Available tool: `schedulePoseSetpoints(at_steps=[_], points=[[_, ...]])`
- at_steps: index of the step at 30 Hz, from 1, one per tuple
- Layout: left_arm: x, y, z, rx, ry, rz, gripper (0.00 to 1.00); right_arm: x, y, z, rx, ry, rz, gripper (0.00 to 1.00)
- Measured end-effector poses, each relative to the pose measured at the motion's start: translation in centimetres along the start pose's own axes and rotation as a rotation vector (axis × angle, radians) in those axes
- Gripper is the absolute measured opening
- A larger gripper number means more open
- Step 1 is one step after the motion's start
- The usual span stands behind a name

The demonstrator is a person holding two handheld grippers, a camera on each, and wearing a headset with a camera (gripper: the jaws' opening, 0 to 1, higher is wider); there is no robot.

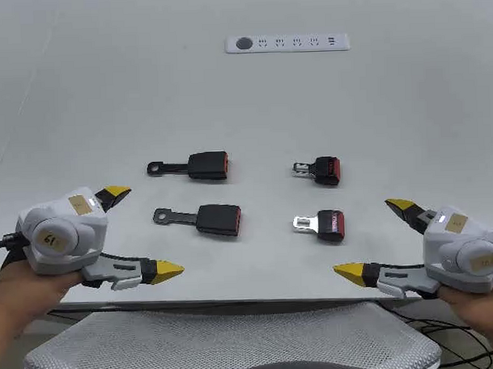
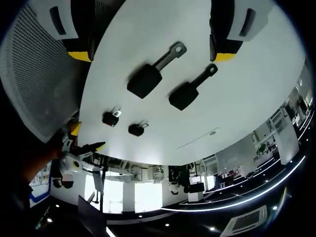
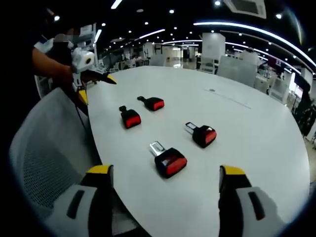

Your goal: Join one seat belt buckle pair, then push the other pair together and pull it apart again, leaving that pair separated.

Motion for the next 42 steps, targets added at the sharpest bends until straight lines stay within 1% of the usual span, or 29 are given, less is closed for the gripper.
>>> schedulePoseSetpoints(at_steps=[13, 29, 42], points=[[0.13, 0.0, 0.02, 0.011, 0.003, -0.002, 0.98, 0.03, -0.03, 0.08, -0.002, 0.0, -0.004, 0.9], [0.02, 0.0, 0.08, 0.006, 0.002, 0.001, 0.98, 0.0, -0.27, 0.02, -0.004, 0.001, 0.0, 0.9], [-0.05, 0.16, 0.25, 0.004, 0.003, 0.001, 0.98, -0.1, -0.09, -0.21, -0.002, 0.004, -0.001, 0.9]])
Point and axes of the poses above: the centre of the closed fingertips' face, and the gripper's own axes: x roughly backward along the fingers, z roughly to its left, y roughly out of its top, the point moved 7 cm from there along x, roughly backward along the fingers, and after that the axes turned 15 degrees about z, right-handed, at the moved point
